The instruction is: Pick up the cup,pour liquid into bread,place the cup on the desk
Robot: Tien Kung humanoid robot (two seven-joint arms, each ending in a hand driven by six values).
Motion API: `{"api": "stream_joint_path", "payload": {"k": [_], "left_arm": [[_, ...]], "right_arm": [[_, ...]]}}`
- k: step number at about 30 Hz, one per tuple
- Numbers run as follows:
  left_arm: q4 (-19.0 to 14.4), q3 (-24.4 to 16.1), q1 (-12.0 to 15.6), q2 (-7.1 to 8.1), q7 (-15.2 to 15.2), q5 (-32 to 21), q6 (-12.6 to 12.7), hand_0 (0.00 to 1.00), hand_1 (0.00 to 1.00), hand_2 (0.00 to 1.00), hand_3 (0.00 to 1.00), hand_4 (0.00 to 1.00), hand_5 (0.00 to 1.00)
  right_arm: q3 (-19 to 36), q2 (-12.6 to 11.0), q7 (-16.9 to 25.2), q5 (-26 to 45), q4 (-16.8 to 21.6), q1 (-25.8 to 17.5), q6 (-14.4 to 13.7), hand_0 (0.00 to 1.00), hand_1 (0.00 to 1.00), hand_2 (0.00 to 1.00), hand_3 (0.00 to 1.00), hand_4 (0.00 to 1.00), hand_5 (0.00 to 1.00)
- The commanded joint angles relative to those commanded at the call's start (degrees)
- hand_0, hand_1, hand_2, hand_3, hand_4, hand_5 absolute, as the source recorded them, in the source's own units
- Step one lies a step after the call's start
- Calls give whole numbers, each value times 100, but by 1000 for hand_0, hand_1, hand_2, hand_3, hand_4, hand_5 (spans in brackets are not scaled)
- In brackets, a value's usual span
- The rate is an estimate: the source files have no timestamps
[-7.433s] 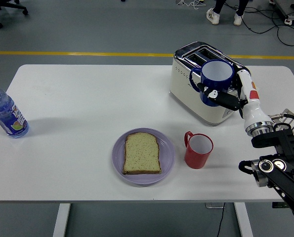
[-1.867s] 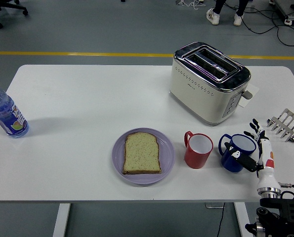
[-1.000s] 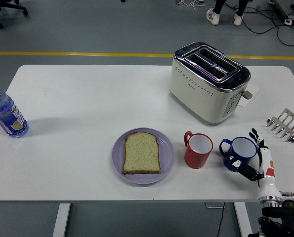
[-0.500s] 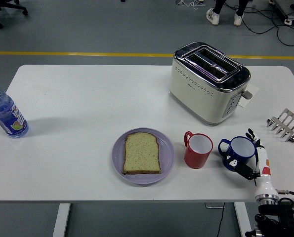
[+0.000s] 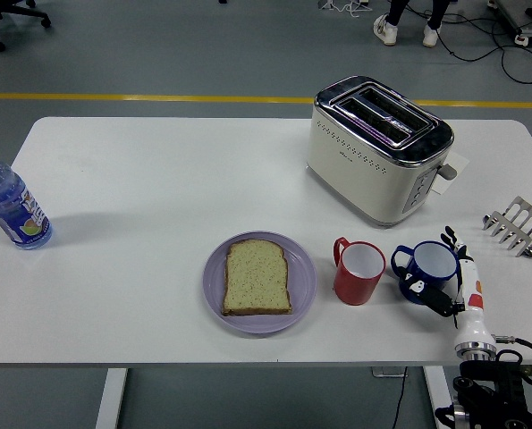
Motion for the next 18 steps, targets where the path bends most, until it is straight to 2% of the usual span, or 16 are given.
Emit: {"api": "stream_joint_path", "payload": {"k": [13,18], "left_arm": [[-2,-21,-10,0,2,6,-3,635,645,657,553,325,835],[-2,-44,-12,0,4,11,-4,635,644,656,553,325,835]], "right_arm": [[224,-65,-157,-249,440,-109,0,920,738,888,951,934,155],[353,-141,-202,-413,818,-225,0,925,741,893,956,933,151]]}}
